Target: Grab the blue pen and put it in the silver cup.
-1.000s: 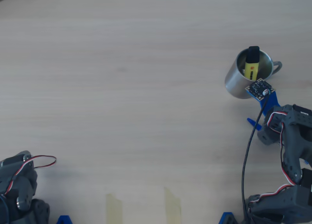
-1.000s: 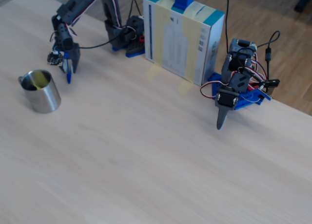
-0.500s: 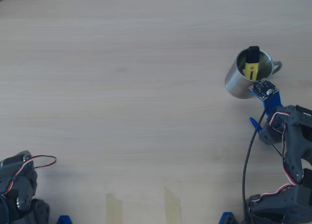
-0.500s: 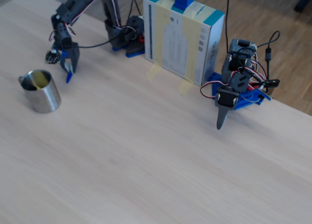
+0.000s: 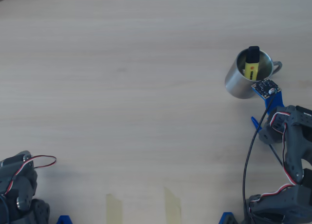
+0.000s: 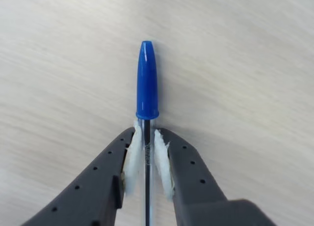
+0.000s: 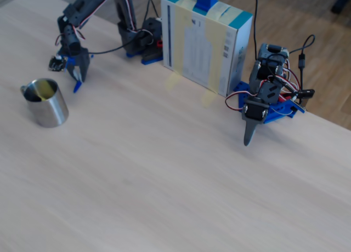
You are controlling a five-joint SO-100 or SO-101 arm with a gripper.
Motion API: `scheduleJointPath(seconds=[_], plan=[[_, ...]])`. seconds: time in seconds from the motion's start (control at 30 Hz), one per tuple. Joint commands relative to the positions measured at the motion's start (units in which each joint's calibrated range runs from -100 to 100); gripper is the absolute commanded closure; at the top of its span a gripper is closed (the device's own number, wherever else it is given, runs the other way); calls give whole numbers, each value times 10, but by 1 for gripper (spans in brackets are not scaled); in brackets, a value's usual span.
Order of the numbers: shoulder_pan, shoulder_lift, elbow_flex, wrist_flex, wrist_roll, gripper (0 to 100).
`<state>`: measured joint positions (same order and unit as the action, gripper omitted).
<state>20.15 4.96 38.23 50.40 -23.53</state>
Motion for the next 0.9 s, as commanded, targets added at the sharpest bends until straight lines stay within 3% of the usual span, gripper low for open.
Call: scheduleJointPath(seconds=[0.0, 0.87], plan=[[4, -1, 8, 6, -4, 98], [-38, -174, 63, 12, -50, 98]])
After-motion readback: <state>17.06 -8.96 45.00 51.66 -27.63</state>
